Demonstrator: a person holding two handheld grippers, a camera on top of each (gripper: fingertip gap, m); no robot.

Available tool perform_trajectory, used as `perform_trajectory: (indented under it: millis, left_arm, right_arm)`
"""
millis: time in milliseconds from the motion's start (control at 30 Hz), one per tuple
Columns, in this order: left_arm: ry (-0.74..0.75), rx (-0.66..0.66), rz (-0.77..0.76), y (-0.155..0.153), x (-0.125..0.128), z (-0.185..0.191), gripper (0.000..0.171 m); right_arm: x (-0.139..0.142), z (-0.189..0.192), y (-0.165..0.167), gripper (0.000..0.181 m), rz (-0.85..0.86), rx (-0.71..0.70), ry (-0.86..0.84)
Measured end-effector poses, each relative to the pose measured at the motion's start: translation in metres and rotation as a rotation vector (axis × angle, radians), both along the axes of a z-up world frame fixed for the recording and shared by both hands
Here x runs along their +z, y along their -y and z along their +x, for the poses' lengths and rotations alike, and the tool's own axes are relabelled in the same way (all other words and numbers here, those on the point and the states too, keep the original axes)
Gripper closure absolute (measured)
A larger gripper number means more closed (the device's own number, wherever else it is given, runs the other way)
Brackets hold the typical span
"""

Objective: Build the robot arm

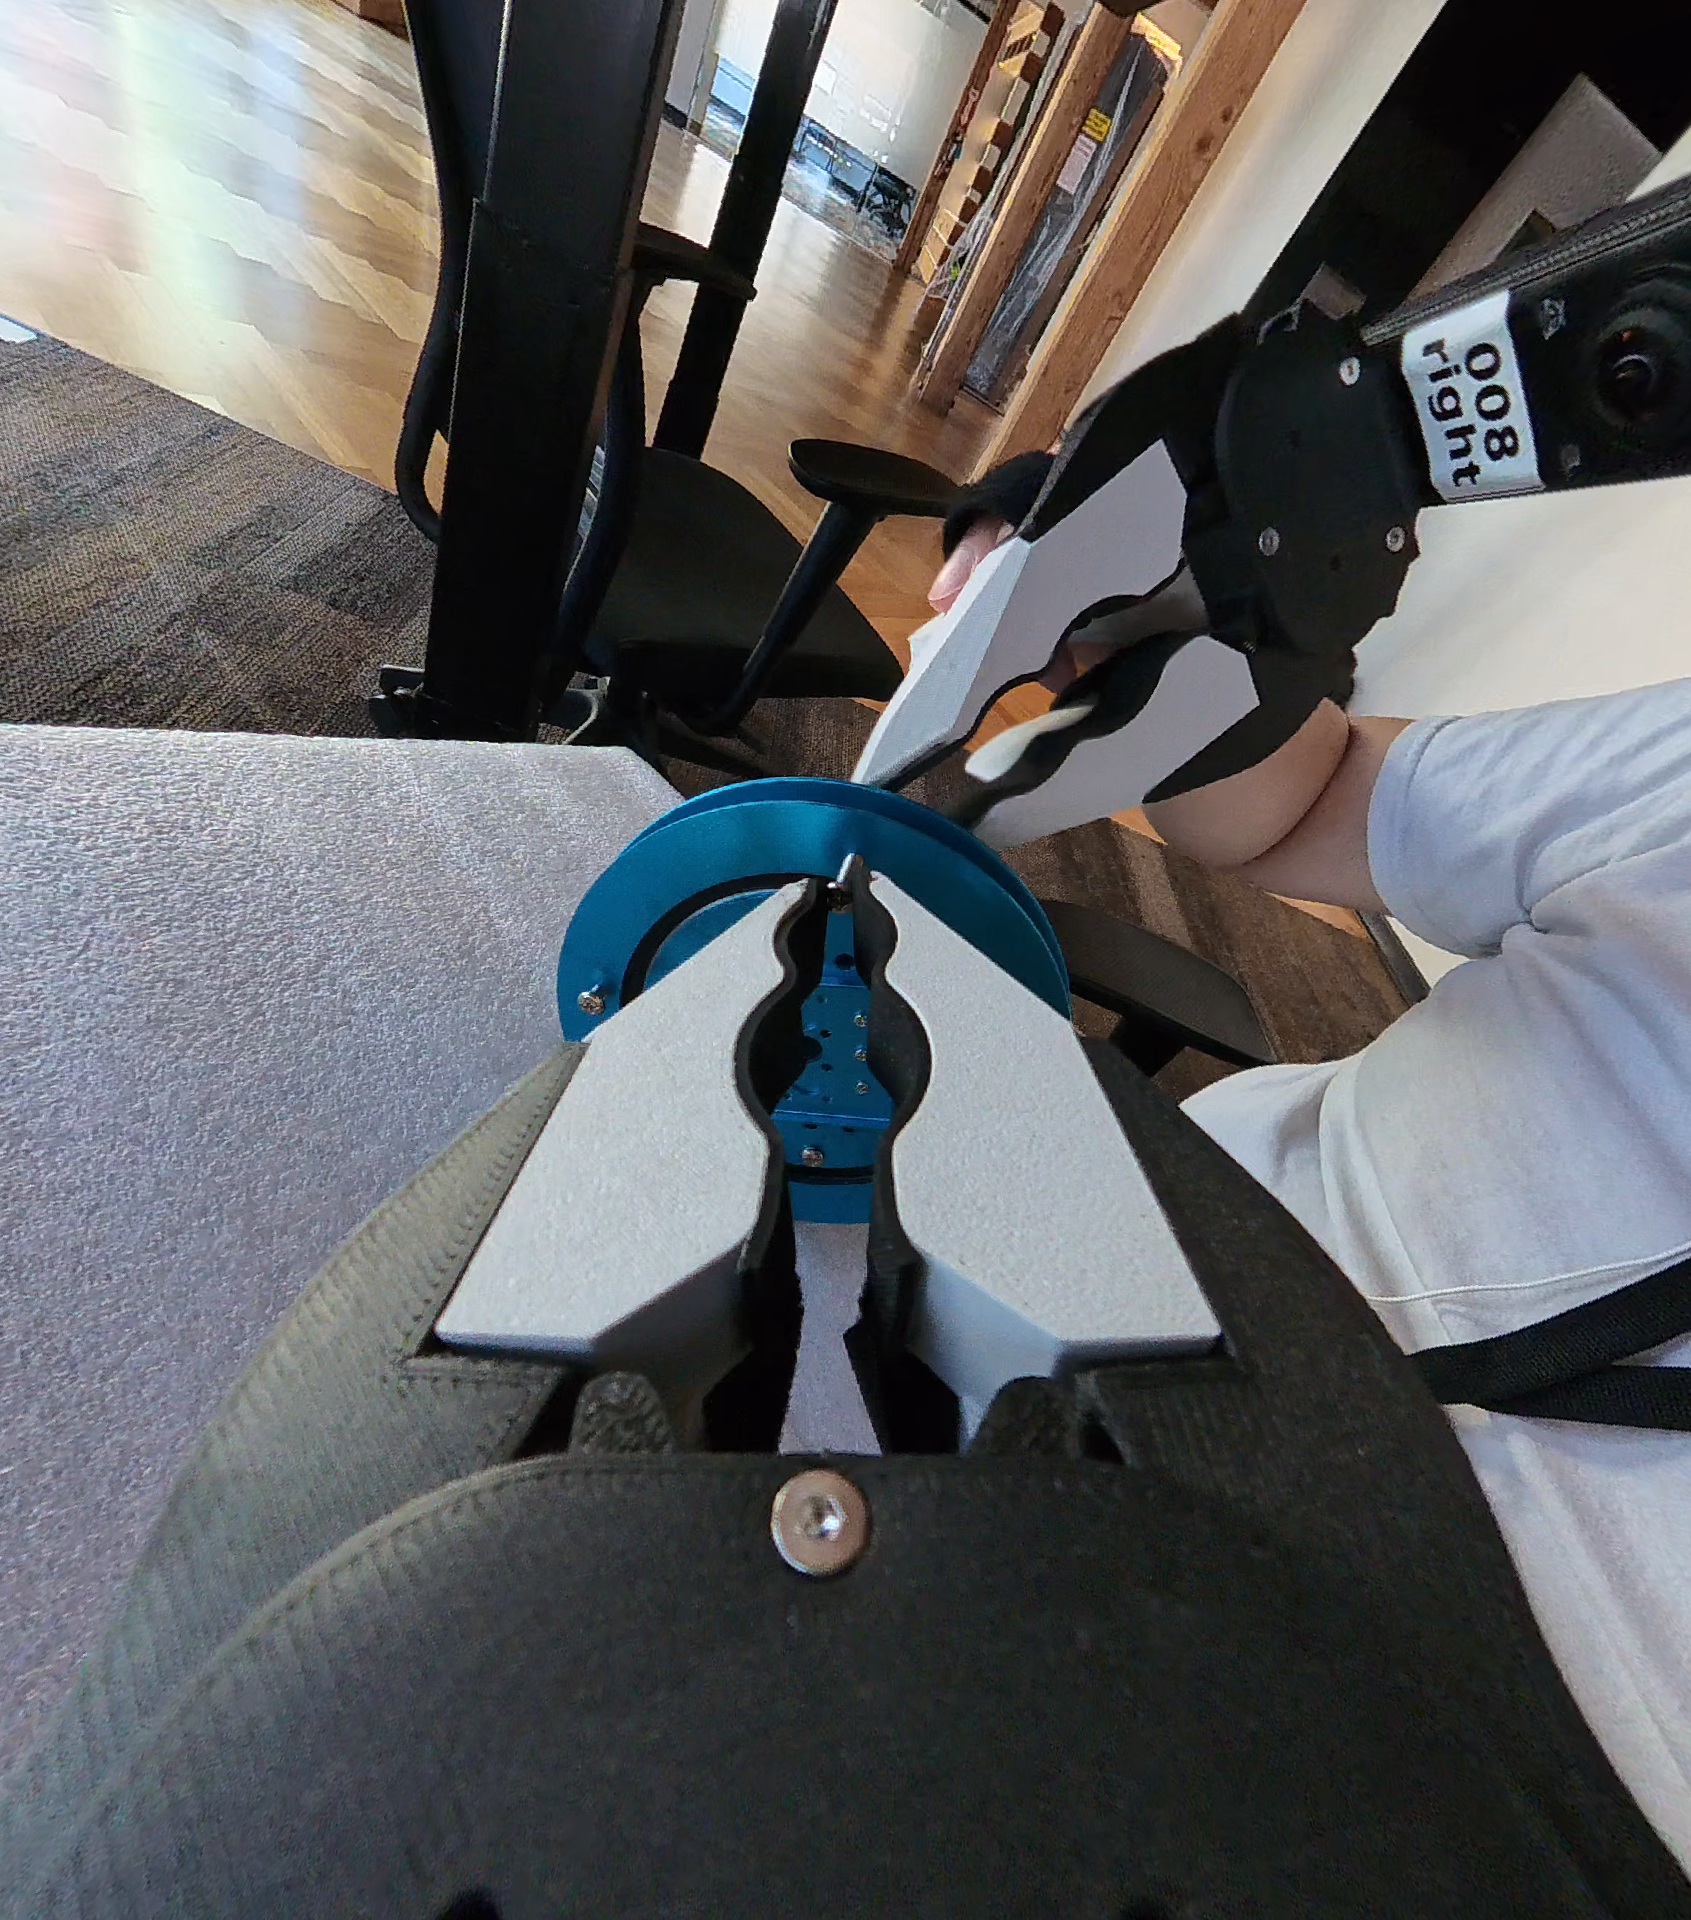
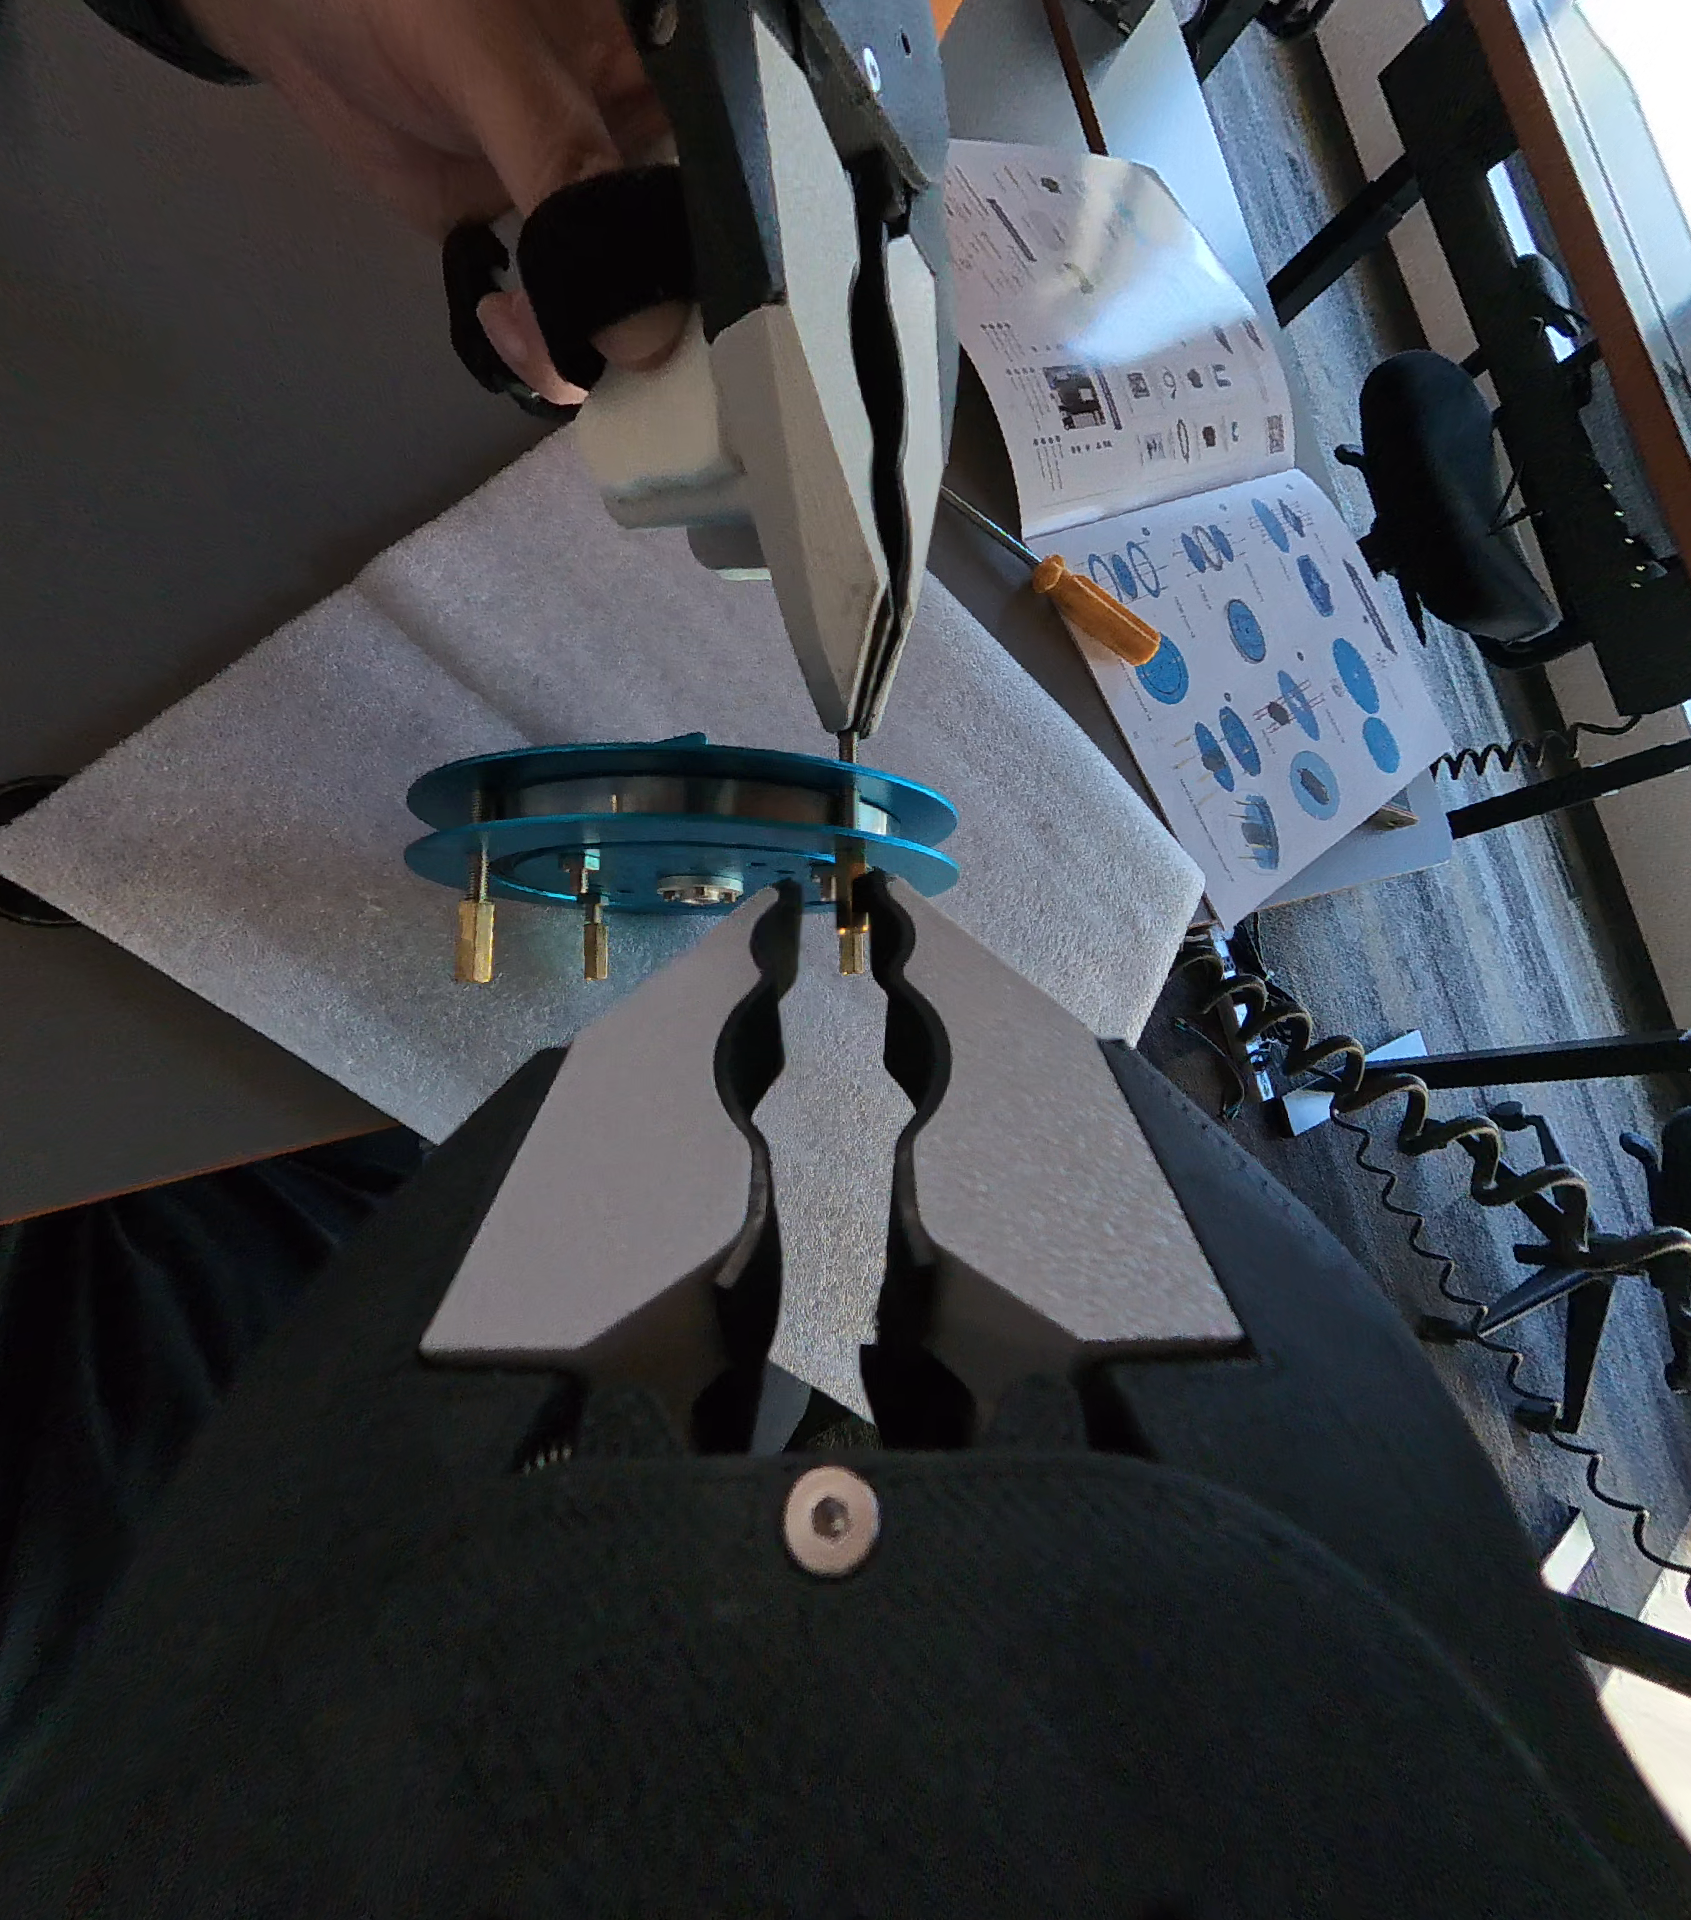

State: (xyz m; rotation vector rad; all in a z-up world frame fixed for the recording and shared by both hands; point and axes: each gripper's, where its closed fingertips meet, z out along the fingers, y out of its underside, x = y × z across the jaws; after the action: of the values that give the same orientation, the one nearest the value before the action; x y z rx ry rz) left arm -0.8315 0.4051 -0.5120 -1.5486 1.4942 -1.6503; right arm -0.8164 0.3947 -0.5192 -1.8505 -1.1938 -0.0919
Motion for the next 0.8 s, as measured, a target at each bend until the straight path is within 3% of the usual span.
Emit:
perform_trajectory:
  millis: [233, 333, 433, 567, 633, 700, 800]
  left_arm:
    - [0.000, -0.016, 0.007, 0.004, 0.000, 0.001, 0.168]
    - [0.001, -0.025, 0.030, 0.005, 0.000, 0.000, 0.168]
    - [0.010, -0.032, 0.074, 0.007, 0.001, 0.000, 0.168]
    - [0.011, -0.054, 0.089, 0.010, 0.001, 0.002, 0.168]
    - [0.012, -0.046, 0.092, 0.009, 0.001, 0.002, 0.168]
    - [0.011, -0.037, 0.095, 0.006, 0.001, 0.000, 0.168]
    - [0.016, -0.049, 0.064, 0.007, 0.001, -0.003, 0.168]
  right_arm:
    - [-0.007, 0.004, -0.005, 0.177, 0.009, -0.018, 0.055]
    - [-0.008, 0.000, -0.001, 0.177, -0.123, -0.001, -0.041]
    - [-0.010, -0.003, 0.006, 0.177, -0.491, 0.001, -0.308]
    - [-0.006, -0.009, 0.021, 0.177, -1.250, 0.001, -0.792]
    - [-0.003, -0.009, 0.020, 0.177, -1.413, 0.078, -0.935]
    - [-0.002, -0.011, 0.015, 0.178, -1.342, 0.121, -0.982]
    - [-0.001, -0.010, 0.015, 0.171, -1.044, 0.183, -0.846]
